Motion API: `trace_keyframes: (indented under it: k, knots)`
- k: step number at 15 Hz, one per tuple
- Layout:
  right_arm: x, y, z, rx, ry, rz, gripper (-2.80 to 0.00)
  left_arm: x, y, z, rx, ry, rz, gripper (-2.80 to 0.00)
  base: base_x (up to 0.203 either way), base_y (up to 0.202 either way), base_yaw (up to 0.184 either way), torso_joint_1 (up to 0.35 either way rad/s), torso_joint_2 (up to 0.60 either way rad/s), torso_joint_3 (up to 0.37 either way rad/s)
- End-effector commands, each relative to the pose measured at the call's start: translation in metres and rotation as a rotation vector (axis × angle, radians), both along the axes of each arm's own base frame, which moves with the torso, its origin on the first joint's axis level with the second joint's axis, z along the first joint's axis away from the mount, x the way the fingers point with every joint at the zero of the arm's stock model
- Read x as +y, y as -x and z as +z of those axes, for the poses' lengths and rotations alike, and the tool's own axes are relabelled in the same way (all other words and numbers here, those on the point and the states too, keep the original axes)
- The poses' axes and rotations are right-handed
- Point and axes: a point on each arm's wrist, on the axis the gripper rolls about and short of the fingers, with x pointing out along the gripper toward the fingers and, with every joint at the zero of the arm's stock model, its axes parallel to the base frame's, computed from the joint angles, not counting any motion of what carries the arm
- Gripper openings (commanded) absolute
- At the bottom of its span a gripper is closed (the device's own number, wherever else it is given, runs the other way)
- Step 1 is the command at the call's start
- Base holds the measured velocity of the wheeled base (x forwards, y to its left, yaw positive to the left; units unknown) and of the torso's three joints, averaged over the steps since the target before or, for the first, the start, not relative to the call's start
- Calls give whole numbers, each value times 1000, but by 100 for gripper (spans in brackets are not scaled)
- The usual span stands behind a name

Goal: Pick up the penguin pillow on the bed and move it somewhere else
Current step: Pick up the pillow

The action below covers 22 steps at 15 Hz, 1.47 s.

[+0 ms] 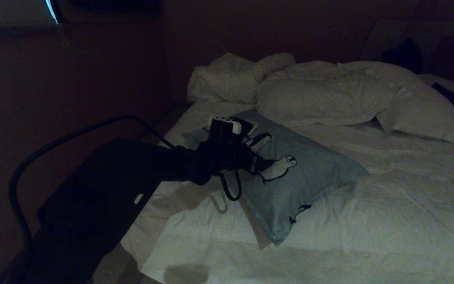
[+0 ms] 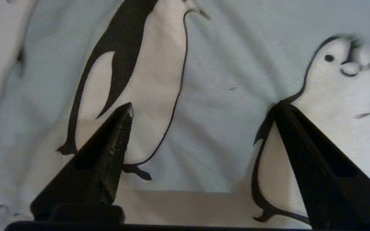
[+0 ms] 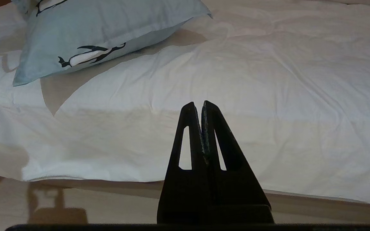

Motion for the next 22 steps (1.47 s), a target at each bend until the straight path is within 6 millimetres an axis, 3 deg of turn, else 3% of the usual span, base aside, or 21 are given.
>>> trace_keyframes:
  k: [1,6,10,13,14,22]
  knots:
    - [0,0,0,1,0,0,-280,-5,-7,-24,26,-22,2,0,0,0,0,0,0,0]
    - [0,0,0,1,0,0,-280,-12,-19,-75,79,-69,17,0,0,0,0,0,0,0]
    - [0,0,0,2,0,0,-280,-12,-19,-94,117,-96,17,0,0,0,0,0,0,0]
    - [0,0,0,1,0,0,-280,-12,-19,-98,126,-101,19,0,0,0,0,0,0,0]
    - [0,0,0,1,0,0,-280,-12,-19,-98,125,-101,19,-280,0,0,0,0,0,0]
    - [0,0,0,3,0,-1,-280,-11,-18,-82,107,-83,19,-280,0,0,0,0,0,0]
